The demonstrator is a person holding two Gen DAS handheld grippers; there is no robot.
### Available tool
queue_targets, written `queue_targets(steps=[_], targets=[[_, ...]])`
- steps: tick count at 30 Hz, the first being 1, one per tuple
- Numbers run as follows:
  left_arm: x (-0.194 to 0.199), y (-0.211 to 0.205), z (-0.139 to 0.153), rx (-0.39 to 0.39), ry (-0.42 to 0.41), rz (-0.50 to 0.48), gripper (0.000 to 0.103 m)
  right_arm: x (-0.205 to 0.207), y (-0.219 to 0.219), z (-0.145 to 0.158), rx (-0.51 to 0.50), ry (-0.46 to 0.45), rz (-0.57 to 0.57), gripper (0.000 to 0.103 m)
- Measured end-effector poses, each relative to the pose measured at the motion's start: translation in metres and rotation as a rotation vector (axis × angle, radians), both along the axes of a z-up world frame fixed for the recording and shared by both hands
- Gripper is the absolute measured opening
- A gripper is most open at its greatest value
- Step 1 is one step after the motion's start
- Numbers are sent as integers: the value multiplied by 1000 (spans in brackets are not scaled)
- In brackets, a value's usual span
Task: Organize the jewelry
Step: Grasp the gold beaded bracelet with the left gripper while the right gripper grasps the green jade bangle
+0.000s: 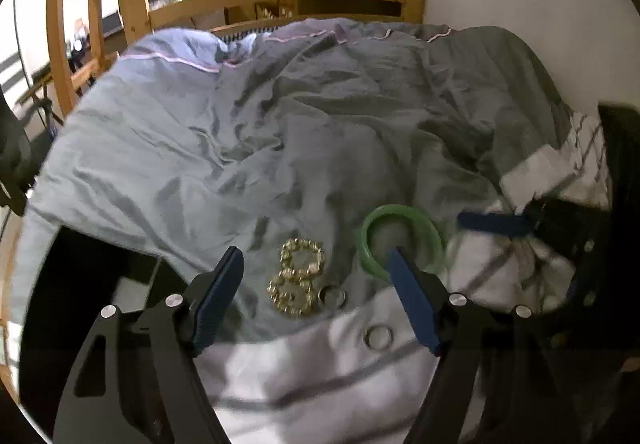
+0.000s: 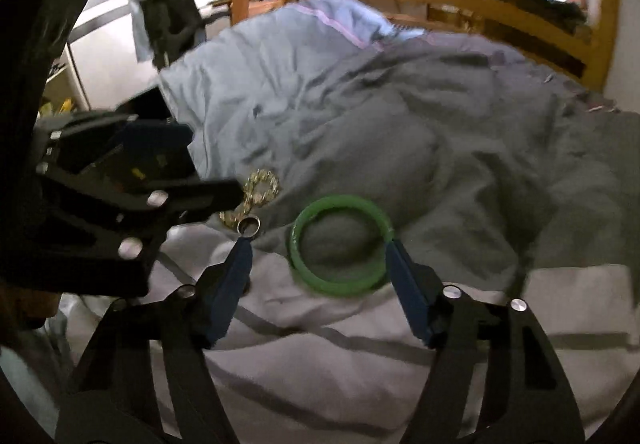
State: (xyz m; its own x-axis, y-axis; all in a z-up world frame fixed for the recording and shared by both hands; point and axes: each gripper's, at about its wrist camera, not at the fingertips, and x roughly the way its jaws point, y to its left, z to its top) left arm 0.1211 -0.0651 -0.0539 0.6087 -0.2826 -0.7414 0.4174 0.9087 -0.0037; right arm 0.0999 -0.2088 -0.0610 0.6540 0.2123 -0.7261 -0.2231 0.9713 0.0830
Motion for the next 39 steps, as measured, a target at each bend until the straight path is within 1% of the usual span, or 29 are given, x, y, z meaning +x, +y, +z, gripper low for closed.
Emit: queue_targets(steps=[3,4,5,6,7,9,10,11,12,13,14,16,18,19,20,24,25,26,29,32,34,36,37,39], targets=[[19,0,-16,-1,37,10,63,13,3,-19,9,58,3,63],[24,-2,-22,5,55,17,60,16,3,-24,12,74,-1,60],[31,-3,-28,11,83,23,52,19,4,-31,10,95,-4,58],[37,-5,-35,17,111,26,46,21,5,-35,3,108,-4,57],[42,-7,-43,35,143,30,44,22,6,-37,-5,112,-3,57],[45,-12,-54,67,164,29,44,21,10,-40,-24,114,1,54],[46,-14,-57,81,173,26,43,21,12,-42,-35,115,4,48],[46,-14,-58,82,181,28,41,21,14,-42,-42,116,11,39],[46,-12,-56,76,186,30,36,19,14,-41,-41,115,16,34],[46,-10,-54,64,195,32,32,19,14,-40,-39,114,17,27],[47,-8,-51,45,204,34,27,18,14,-38,-30,111,22,21],[48,-2,-46,13,209,40,20,16,14,-35,-9,106,27,15],[46,-2,-46,10,215,36,14,15,12,-31,17,98,21,13],[46,-2,-45,6,214,34,13,14,11,-29,27,94,18,12],[46,-3,-43,0,214,31,9,14,9,-27,42,87,15,12],[44,-1,-32,-28,195,23,8,14,5,-18,79,57,-1,10],[44,0,-27,-36,188,22,8,14,4,-17,89,49,-4,4],[44,1,-25,-41,183,21,8,13,2,-13,100,32,-13,0],[43,3,-14,-66,165,14,8,11,-13,3,138,-38,-60,0],[38,0,-6,-72,144,-2,8,9,-23,13,164,-71,-81,0],[36,-2,0,-74,127,-9,8,10,-25,13,183,-62,-75,1],[34,-1,6,-84,113,-15,8,15,-18,5,173,-11,-46,1],[33,1,10,-98,109,-13,8,16,-14,1,160,3,-50,4],[33,4,14,-117,105,-6,8,22,-7,-14,183,60,-19,29]])
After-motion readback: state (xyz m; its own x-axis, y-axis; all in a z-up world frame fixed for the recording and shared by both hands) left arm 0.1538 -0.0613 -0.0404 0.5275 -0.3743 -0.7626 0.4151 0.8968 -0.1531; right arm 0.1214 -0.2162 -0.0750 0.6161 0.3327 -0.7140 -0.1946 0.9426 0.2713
